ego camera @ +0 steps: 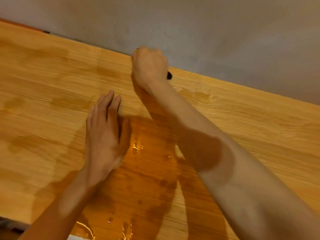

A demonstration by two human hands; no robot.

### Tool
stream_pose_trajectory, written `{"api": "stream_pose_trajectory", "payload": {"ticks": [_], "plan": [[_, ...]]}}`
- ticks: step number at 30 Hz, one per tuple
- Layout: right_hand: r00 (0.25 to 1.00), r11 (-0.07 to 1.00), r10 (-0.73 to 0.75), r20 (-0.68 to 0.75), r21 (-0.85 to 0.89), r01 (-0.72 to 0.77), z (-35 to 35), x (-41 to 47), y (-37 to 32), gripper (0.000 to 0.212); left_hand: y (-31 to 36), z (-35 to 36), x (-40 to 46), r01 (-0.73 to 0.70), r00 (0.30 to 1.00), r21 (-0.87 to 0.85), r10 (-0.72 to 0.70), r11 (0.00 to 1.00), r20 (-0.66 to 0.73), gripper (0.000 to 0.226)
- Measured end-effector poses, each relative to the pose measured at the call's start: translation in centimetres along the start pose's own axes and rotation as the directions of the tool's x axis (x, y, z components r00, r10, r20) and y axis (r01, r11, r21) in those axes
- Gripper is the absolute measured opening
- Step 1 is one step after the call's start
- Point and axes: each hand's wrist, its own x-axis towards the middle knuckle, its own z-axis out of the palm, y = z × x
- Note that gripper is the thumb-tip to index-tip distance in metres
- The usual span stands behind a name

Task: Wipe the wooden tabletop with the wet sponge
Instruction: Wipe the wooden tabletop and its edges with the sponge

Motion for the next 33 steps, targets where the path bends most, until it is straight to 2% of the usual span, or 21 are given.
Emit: {"api": "stream_pose_trajectory", "payload": {"ticks": [2, 4, 8, 10, 12, 14, 15, 17, 19, 20, 22, 25, 27, 29, 31, 33], "plan": [[0.993, 0.992, -0.109, 0.044, 0.070, 0.106, 0.1, 0.4, 0.0, 0.024, -0.1, 0.1, 0.0, -0.017, 1.000, -0.002, 0.017, 1.000, -0.026, 0.052], [0.987, 0.981, -0.150, 0.052, 0.130, 0.143, -0.8, -0.7, 3.1, 0.030, -0.2, 0.3, -0.1, -0.028, 0.998, 0.008, 0.029, 1.000, -0.056, 0.050], [0.996, 0.995, -0.024, -0.084, 0.096, 0.033, -1.6, -7.4, 6.8, 0.045, -0.3, 0.6, -0.3, -0.028, 0.997, 0.003, 0.028, 1.000, -0.067, 0.049], [0.993, 0.993, -0.100, -0.064, 0.061, 0.103, -0.8, -11.9, 5.4, 0.045, -0.4, 0.7, -0.2, -0.033, 0.997, 0.049, 0.036, 0.998, -0.062, 0.049], [0.970, 0.969, -0.241, -0.027, 0.056, 0.242, -0.2, -15.7, 4.6, 0.045, -0.5, 0.8, -0.2, -0.030, 0.998, 0.091, 0.035, 0.995, -0.054, 0.051], [0.949, 0.949, -0.313, 0.045, -0.024, 0.314, -0.6, -16.2, 5.2, 0.045, -0.4, 0.8, -0.2, -0.033, 0.998, 0.102, 0.039, 0.994, -0.056, 0.051], [0.955, 0.954, -0.290, 0.055, -0.067, 0.293, -0.9, -14.8, 5.6, 0.046, -0.5, 0.9, -0.2, -0.035, 0.997, 0.098, 0.041, 0.995, -0.060, 0.051], [0.992, 0.986, -0.129, -0.007, -0.108, 0.128, -1.1, -10.4, 5.8, 0.049, -0.6, 1.0, -0.2, -0.034, 0.997, 0.089, 0.040, 0.995, -0.067, 0.052], [0.997, 0.998, 0.042, -0.068, -0.034, -0.044, -0.9, -7.1, 5.2, 0.049, -0.7, 1.1, 0.0, -0.030, 0.996, 0.092, 0.037, 0.995, -0.078, 0.053], [0.994, 0.997, 0.073, -0.084, 0.004, -0.073, -0.7, -7.4, 4.6, 0.049, -0.7, 1.1, 0.0, -0.034, 0.996, 0.096, 0.042, 0.995, -0.082, 0.053], [0.996, 0.999, 0.002, -0.085, 0.034, 0.001, 0.1, -11.6, 3.5, 0.048, -0.8, 1.2, -0.1, -0.047, 0.995, 0.099, 0.055, 0.994, -0.086, 0.053], [0.972, 0.972, -0.234, 0.035, 0.034, 0.233, 0.2, -19.2, 3.4, 0.048, -0.8, 1.3, -0.5, -0.053, 0.995, 0.090, 0.060, 0.995, -0.084, 0.054], [0.953, 0.955, -0.286, 0.097, -0.051, 0.292, -0.6, -17.5, 5.3, 0.047, -0.8, 1.4, -0.5, -0.048, 0.995, 0.069, 0.054, 0.996, -0.082, 0.054], [0.996, 0.993, -0.090, 0.010, -0.070, 0.091, -1.5, -12.5, 7.1, 0.046, -0.8, 1.5, -0.3, -0.049, 0.994, 0.058, 0.054, 0.997, -0.095, 0.054], [0.986, 0.991, 0.131, -0.100, -0.017, -0.134, -2.5, -8.2, 8.6, 0.047, -0.8, 1.6, -0.3, -0.049, 0.993, 0.062, 0.056, 0.997, -0.108, 0.054], [0.970, 0.979, 0.203, -0.136, 0.010, -0.204, -2.1, -8.8, 7.8, 0.047, -0.9, 1.6, -0.3, -0.049, 0.992, 0.065, 0.056, 0.997, -0.109, 0.054]]}}
